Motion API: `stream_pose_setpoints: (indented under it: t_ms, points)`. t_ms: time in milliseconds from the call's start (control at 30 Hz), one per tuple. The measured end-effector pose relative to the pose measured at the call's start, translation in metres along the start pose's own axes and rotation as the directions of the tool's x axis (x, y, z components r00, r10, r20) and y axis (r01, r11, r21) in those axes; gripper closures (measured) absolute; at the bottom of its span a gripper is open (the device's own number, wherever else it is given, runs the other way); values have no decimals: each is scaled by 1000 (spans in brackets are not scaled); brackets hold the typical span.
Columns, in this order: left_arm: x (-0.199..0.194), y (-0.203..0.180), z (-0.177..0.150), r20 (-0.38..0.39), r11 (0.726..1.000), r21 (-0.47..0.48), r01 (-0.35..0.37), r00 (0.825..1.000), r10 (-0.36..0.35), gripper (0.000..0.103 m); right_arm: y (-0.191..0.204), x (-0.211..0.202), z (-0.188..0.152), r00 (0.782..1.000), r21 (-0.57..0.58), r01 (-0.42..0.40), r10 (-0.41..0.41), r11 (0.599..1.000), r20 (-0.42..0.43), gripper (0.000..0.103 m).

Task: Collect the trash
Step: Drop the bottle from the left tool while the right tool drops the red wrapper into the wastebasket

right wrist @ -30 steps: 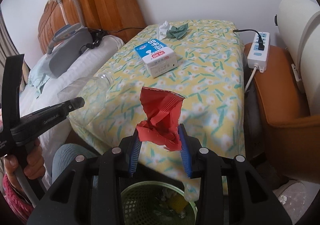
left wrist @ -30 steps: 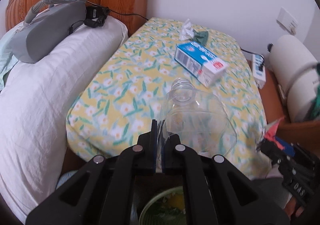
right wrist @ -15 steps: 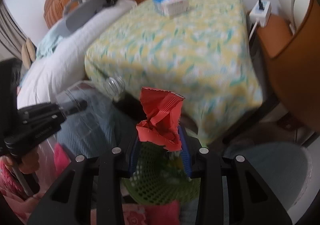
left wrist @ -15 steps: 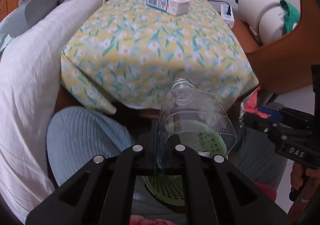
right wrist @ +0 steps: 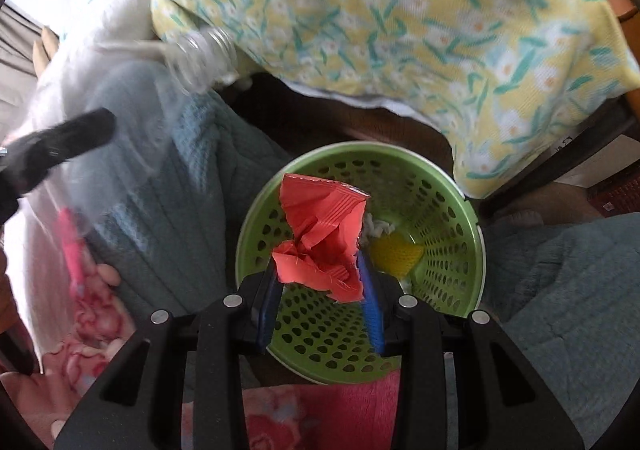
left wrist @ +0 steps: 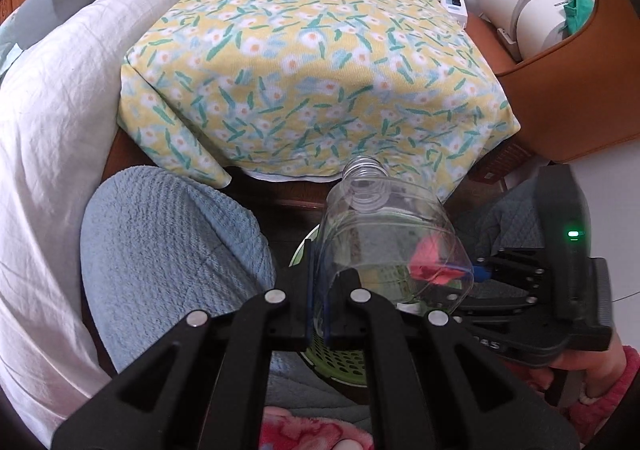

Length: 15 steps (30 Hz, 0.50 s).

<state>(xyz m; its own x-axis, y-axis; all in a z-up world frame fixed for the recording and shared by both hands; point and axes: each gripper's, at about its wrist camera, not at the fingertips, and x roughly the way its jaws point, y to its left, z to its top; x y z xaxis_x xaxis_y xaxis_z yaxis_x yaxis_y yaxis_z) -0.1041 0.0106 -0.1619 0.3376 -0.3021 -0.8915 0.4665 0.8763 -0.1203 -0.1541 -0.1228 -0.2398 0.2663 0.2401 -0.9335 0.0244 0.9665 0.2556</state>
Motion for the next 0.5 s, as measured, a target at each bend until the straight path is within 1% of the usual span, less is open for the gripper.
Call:
stream_pose_setpoints:
  t_ms: [33, 100, 200, 333, 500]
  points:
    - [1, 1, 0, -2, 1000, -2, 0, 1000, 0, 100, -1, 3, 0, 1000, 6, 21, -21, 1000, -10, 54]
    - [2, 1, -1, -7, 1000, -5, 2, 1000, -2, 100, -1, 5, -1, 999, 11, 54, -54, 998, -10, 42]
    - [6, 0, -2, -20, 1000, -5, 9, 1000, -9, 100, -5, 2, -3, 998, 29, 61, -61, 998, -7, 32]
    - [12, -5, -4, -40, 1000, 6, 24, 999, -24, 100, -14, -11, -2, 996, 51, 80, -81, 995, 24, 24]
    - [23, -12, -9, -83, 998, 22, 54, 995, -52, 100, -23, -34, -1, 990, 66, 114, -119, 991, 73, 18]
